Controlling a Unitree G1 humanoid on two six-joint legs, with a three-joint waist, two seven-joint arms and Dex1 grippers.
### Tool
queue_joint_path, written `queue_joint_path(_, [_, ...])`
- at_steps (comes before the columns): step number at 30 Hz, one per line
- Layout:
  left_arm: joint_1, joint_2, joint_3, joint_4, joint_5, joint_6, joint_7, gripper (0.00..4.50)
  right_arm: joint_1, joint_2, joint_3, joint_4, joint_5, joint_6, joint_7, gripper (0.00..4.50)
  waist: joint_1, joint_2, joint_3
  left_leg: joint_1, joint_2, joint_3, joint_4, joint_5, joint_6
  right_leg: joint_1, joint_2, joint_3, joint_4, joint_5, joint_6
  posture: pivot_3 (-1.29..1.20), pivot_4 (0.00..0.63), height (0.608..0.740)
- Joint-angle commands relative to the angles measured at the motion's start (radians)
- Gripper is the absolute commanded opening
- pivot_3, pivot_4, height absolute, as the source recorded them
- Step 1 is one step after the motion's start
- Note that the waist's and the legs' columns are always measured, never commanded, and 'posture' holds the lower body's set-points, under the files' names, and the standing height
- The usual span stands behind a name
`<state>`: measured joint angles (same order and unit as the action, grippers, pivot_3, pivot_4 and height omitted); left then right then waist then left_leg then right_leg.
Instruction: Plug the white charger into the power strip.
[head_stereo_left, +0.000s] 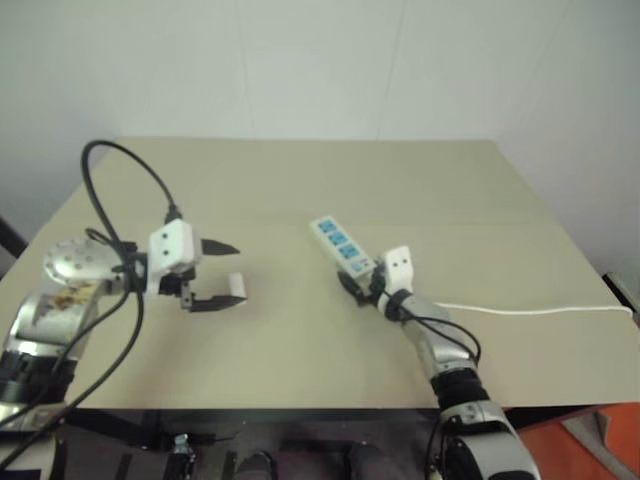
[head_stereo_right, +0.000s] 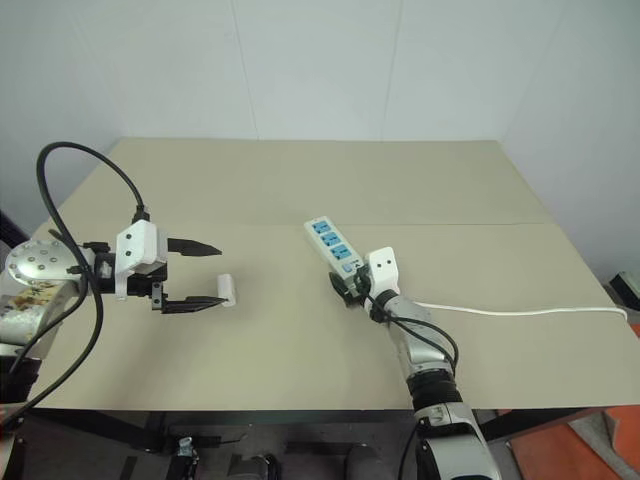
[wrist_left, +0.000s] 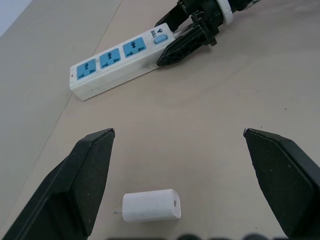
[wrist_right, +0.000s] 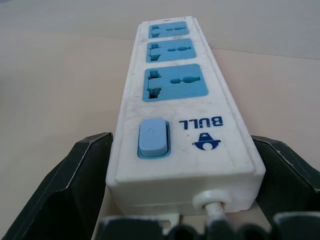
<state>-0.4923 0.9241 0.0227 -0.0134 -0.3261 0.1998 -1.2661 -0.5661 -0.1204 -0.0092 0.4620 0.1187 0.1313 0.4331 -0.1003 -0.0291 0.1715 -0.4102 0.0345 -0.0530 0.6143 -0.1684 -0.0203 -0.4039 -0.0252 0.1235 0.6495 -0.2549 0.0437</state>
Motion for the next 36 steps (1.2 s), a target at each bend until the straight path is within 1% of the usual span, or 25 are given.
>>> queue_joint_path(1, [0.005, 0.014, 0.042, -0.031, -0.013, -0.006, 0.011, 4.5, -0.019, 0.003, 0.014, 0.016, -0.014, -0.041, -0.003, 4.12, -0.001, 0.0, 0.0, 0.0, 0.0, 0.0, 0.0, 0.0, 0.0, 0.0, 0.0, 0.0, 0.0, 0.0, 0.0, 0.0, 0.15, 0.74])
queue_joint_path(2, [0.006, 0.014, 0.043, -0.032, -0.012, -0.004, 0.014, 4.5, -0.02, 0.004, 0.011, 0.022, -0.01, -0.04, 0.0, 3.91, -0.001, 0.0, 0.0, 0.0, 0.0, 0.0, 0.0, 0.0, 0.0, 0.0, 0.0, 0.0, 0.0, 0.0, 0.0, 0.0, 0.15, 0.74])
queue_joint_path(3, [0.006, 0.014, 0.043, -0.033, -0.011, -0.003, 0.017, 4.5, -0.021, 0.003, 0.011, 0.028, -0.011, -0.043, 0.004, 3.59, -0.001, 0.0, 0.0, 0.0, 0.0, 0.0, 0.0, 0.0, 0.0, 0.0, 0.0, 0.0, 0.0, 0.0, 0.0, 0.0, 0.15, 0.74])
queue_joint_path(4, [0.002, 0.021, 0.038, -0.039, -0.004, 0.016, 0.024, 4.5, -0.022, -0.002, 0.017, 0.035, -0.02, -0.051, 0.005, 3.43, 0.0, 0.0, 0.0, 0.0, 0.0, 0.0, 0.0, 0.0, 0.0, 0.0, 0.0, 0.0, 0.0, 0.0, 0.0, 0.0, 0.15, 0.74])
queue_joint_path(6, [-0.009, 0.031, 0.023, -0.044, 0.022, 0.038, 0.044, 4.5, -0.022, -0.009, 0.026, 0.042, -0.036, -0.063, 0.009, 3.44, -0.001, 0.0, 0.0, 0.0, 0.0, 0.0, 0.0, 0.0, 0.0, 0.0, 0.0, 0.0, 0.0, 0.0, 0.0, 0.0, 0.15, 0.74])
queue_joint_path(10, [-0.099, 0.027, -0.048, -0.038, 0.14, 0.05, 0.113, 4.5, -0.024, -0.016, 0.031, 0.042, -0.035, -0.068, 0.025, 3.44, 0.002, 0.0, 0.0, 0.001, 0.0, 0.0, 0.0, 0.0, 0.0, 0.001, 0.0, 0.0, 0.0, 0.0, 0.0, 0.0, 0.15, 0.74])
queue_joint_path(11, [-0.146, 0.02, -0.08, -0.04, 0.182, 0.065, 0.128, 4.5, -0.027, -0.016, 0.031, 0.047, -0.035, -0.068, 0.027, 3.44, 0.002, 0.0, 0.0, 0.001, 0.0, 0.0, 0.0, 0.0, 0.0, 0.001, 0.0, 0.0, 0.0, 0.0, 0.001, 0.0, 0.15, 0.74])
queue_joint_path(12, [-0.209, 0.014, -0.121, -0.041, 0.216, 0.12, 0.131, 4.5, -0.03, -0.018, 0.031, 0.052, -0.036, -0.069, 0.029, 3.44, 0.004, 0.0, 0.0, 0.0, 0.0, 0.0, 0.0, 0.0, 0.0, 0.001, 0.0, 0.0, 0.0, 0.0, 0.001, 0.0, 0.15, 0.74])
queue_joint_path(14, [-0.301, 0.005, -0.176, -0.035, 0.243, 0.218, 0.114, 4.5, -0.037, -0.021, 0.033, 0.063, -0.038, -0.072, 0.032, 3.44, 0.003, -0.001, 0.0, 0.0, 0.0, -0.001, 0.001, 0.0, 0.0, 0.001, 0.0, -0.001, 0.0, -0.001, 0.002, 0.0, 0.15, 0.74])
queue_joint_path(15, [-0.416, -0.003, -0.241, -0.011, 0.245, 0.322, 0.036, 4.5, -0.036, -0.025, 0.038, 0.064, -0.041, -0.071, 0.04, 3.44, 0.002, -0.001, 0.0, 0.0, -0.001, -0.001, 0.001, 0.0, 0.0, 0.001, 0.0, -0.001, 0.0, -0.001, 0.003, 0.0, 0.15, 0.74])
queue_joint_path(17, [-0.601, -0.028, -0.357, 0.049, 0.284, 0.472, -0.06, 4.5, -0.033, -0.031, 0.045, 0.067, -0.046, -0.074, 0.051, 3.44, 0.002, -0.001, 0.0, -0.001, -0.001, -0.002, 0.001, 0.0, 0.0, 0.001, 0.001, -0.001, 0.0, -0.003, 0.005, 0.0, 0.15, 0.74])
queue_joint_path(19, [-0.728, -0.066, -0.457, 0.148, 0.352, 0.584, -0.081, 4.5, -0.03, -0.034, 0.047, 0.072, -0.047, -0.076, 0.054, 3.44, 0.0, -0.001, 0.0, -0.002, -0.001, -0.002, 0.001, 0.0, 0.0, 0.0, 0.001, -0.001, -0.001, -0.003, 0.006, 0.0, 0.15, 0.74])
queue_joint_path(22, [-0.807, -0.106, -0.538, 0.285, 0.414, 0.598, -0.1, 4.5, -0.031, -0.031, 0.042, 0.079, -0.041, -0.068, 0.051, 3.44, -0.01, 0.003, -0.002, 0.001, -0.001, -0.001, -0.002, 0.0, 0.0, 0.001, 0.002, 0.001, -0.001, -0.004, 0.006, 0.0, 0.15, 0.74])
queue_joint_path(24, [-0.817, -0.108, -0.565, 0.322, 0.43, 0.562, -0.139, 4.5, -0.03, -0.031, 0.044, 0.079, -0.041, -0.067, 0.053, 3.44, -0.018, 0.004, -0.001, 0.003, -0.001, -0.001, -0.004, 0.0, 0.0, 0.0, 0.002, 0.001, 0.001, -0.004, 0.005, 0.0, 0.15, 0.74])
queue_joint_path(27, [-0.801, -0.077, -0.606, 0.324, 0.441, 0.449, -0.251, 4.5, -0.032, -0.028, 0.046, 0.081, -0.039, -0.064, 0.058, 3.44, -0.02, 0.003, -0.001, 0.003, 0.0, -0.002, -0.004, 0.0, 0.0, -0.002, 0.004, 0.001, 0.005, -0.005, 0.004, 0.0, 0.15, 0.74])
queue_joint_path(30, [-0.801, -0.064, -0.646, 0.35, 0.486, 0.358, -0.312, 4.5, -0.037, -0.027, 0.048, 0.087, -0.042, -0.063, 0.057, 3.44, -0.019, 0.003, -0.001, 0.003, 0.0, -0.002, -0.003, 0.0, 0.0, -0.001, 0.003, 0.001, 0.006, -0.005, 0.003, 0.0, 0.15, 0.74])
queue_joint_path(31, [-0.793, -0.056, -0.649, 0.353, 0.494, 0.301, -0.33, 4.5, -0.04, -0.026, 0.047, 0.09, -0.042, -0.063, 0.058, 3.44, -0.018, 0.003, -0.001, 0.003, 0.0, -0.002, -0.003, 0.0, 0.0, -0.001, 0.003, 0.001, 0.006, -0.005, 0.004, 0.0, 0.15, 0.74])
queue_joint_path(33, [-0.775, -0.038, -0.644, 0.363, 0.466, 0.156, -0.347, 4.5, -0.044, -0.026, 0.046, 0.095, -0.04, -0.064, 0.06, 3.44, -0.019, 0.003, -0.001, 0.003, 0.0, -0.002, -0.002, 0.0, 0.0, -0.001, 0.003, 0.001, 0.006, -0.005, 0.004, 0.0, 0.15, 0.74])
queue_joint_path(35, [-0.744, -0.033, -0.609, 0.403, 0.392, -0.088, -0.348, 4.5, -0.046, -0.029, 0.045, 0.1, -0.04, -0.063, 0.065, 3.44, -0.019, 0.003, -0.001, 0.003, 0.0, -0.002, -0.002, 0.0, 0.0, -0.001, 0.003, 0.001, 0.006, -0.005, 0.003, 0.0, 0.15, 0.74])
queue_joint_path(36, [-0.739, -0.026, -0.618, 0.434, 0.335, -0.2, -0.348, 4.5, -0.047, -0.03, 0.045, 0.103, -0.04, -0.063, 0.067, 3.44, -0.019, 0.003, -0.001, 0.003, 0.0, -0.002, -0.002, 0.0, 0.0, -0.001, 0.003, 0.001, 0.006, -0.005, 0.003, 0.0, 0.15, 0.74])
